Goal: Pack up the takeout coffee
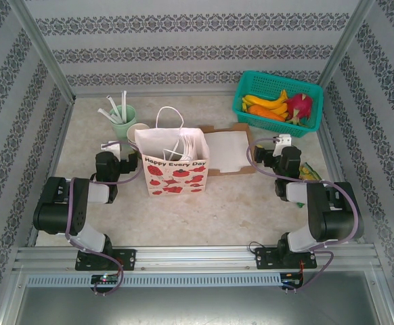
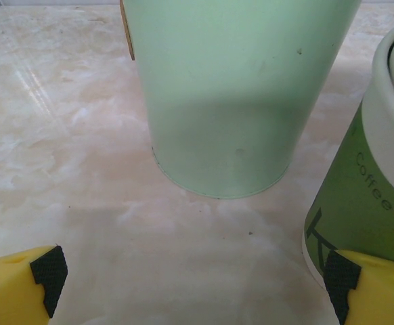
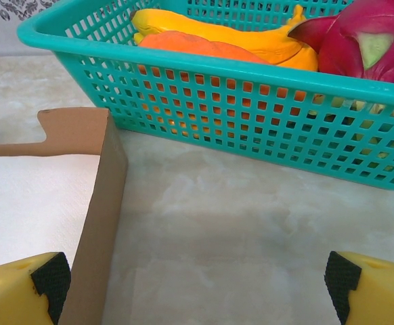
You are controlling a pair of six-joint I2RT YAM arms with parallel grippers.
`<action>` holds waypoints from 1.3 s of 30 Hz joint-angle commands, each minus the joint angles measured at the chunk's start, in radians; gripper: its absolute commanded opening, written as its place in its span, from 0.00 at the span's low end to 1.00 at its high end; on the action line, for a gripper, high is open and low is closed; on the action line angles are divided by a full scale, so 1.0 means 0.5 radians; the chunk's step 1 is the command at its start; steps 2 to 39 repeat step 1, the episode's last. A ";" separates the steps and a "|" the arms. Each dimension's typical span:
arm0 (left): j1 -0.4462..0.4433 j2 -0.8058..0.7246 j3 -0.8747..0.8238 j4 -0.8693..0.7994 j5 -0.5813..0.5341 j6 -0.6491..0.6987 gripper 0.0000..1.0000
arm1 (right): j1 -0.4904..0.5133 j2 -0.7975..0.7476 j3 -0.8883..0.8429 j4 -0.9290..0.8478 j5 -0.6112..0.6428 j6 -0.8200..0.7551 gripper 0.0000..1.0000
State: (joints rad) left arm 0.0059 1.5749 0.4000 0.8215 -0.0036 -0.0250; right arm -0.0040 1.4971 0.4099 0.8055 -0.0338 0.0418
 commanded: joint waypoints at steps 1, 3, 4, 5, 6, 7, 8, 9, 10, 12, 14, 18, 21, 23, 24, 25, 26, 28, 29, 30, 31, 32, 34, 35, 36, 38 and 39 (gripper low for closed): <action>-0.002 -0.029 0.044 -0.009 0.030 0.031 0.99 | 0.000 0.007 -0.014 0.080 0.028 -0.014 0.98; -0.002 -0.029 0.044 -0.009 0.030 0.031 0.99 | 0.000 0.007 -0.014 0.080 0.028 -0.014 0.98; -0.002 -0.029 0.044 -0.009 0.030 0.031 0.99 | 0.000 0.007 -0.014 0.080 0.028 -0.014 0.98; -0.002 -0.029 0.044 -0.009 0.030 0.031 0.99 | 0.000 0.007 -0.014 0.080 0.028 -0.014 0.98; -0.002 -0.029 0.044 -0.009 0.030 0.031 0.99 | 0.000 0.007 -0.014 0.080 0.028 -0.014 0.98; -0.002 -0.029 0.044 -0.009 0.030 0.031 0.99 | 0.000 0.007 -0.014 0.080 0.028 -0.014 0.98; -0.002 -0.029 0.044 -0.009 0.030 0.031 0.99 | 0.000 0.007 -0.014 0.080 0.028 -0.014 0.98; -0.002 -0.029 0.044 -0.009 0.030 0.031 0.99 | 0.000 0.007 -0.014 0.080 0.028 -0.014 0.98; -0.002 -0.029 0.044 -0.009 0.030 0.031 0.99 | 0.000 0.007 -0.014 0.080 0.028 -0.014 0.98; -0.002 -0.029 0.044 -0.009 0.030 0.031 0.99 | 0.000 0.007 -0.014 0.080 0.028 -0.014 0.98; -0.002 -0.029 0.044 -0.009 0.030 0.031 0.99 | 0.000 0.007 -0.014 0.080 0.028 -0.014 0.98; -0.002 -0.029 0.044 -0.009 0.030 0.031 0.99 | 0.000 0.007 -0.014 0.080 0.028 -0.014 0.98; -0.002 -0.029 0.044 -0.009 0.030 0.031 0.99 | 0.000 0.007 -0.014 0.080 0.028 -0.014 0.98; -0.002 -0.029 0.044 -0.009 0.030 0.031 0.99 | 0.000 0.007 -0.014 0.080 0.028 -0.014 0.98; -0.002 -0.029 0.044 -0.009 0.030 0.031 0.99 | 0.000 0.007 -0.014 0.080 0.028 -0.014 0.98; -0.002 -0.029 0.044 -0.009 0.030 0.031 0.99 | 0.000 0.007 -0.014 0.080 0.028 -0.014 0.98; -0.002 -0.029 0.044 -0.009 0.030 0.031 0.99 | 0.000 0.007 -0.014 0.080 0.028 -0.014 0.98; -0.002 -0.029 0.044 -0.009 0.030 0.031 0.99 | 0.000 0.007 -0.014 0.080 0.028 -0.014 0.98; -0.002 -0.029 0.044 -0.009 0.030 0.031 0.99 | 0.000 0.007 -0.014 0.080 0.028 -0.014 0.98; -0.002 -0.029 0.044 -0.009 0.030 0.031 0.99 | 0.000 0.007 -0.014 0.080 0.028 -0.014 0.98; -0.002 -0.029 0.044 -0.009 0.030 0.031 0.99 | 0.000 0.007 -0.014 0.080 0.028 -0.014 0.98; -0.002 -0.029 0.044 -0.009 0.030 0.031 0.99 | 0.000 0.007 -0.014 0.080 0.028 -0.014 0.98; -0.002 -0.029 0.044 -0.009 0.030 0.031 0.99 | 0.000 0.007 -0.014 0.080 0.028 -0.014 0.98; -0.002 -0.029 0.044 -0.009 0.030 0.031 0.99 | 0.000 0.007 -0.014 0.080 0.028 -0.014 0.98; -0.002 -0.029 0.044 -0.009 0.030 0.031 0.99 | 0.000 0.007 -0.014 0.080 0.028 -0.014 0.98; -0.002 -0.029 0.044 -0.009 0.030 0.031 0.99 | 0.000 0.007 -0.014 0.080 0.028 -0.014 0.98; -0.002 -0.029 0.044 -0.009 0.030 0.031 0.99 | 0.000 0.007 -0.014 0.080 0.028 -0.014 0.98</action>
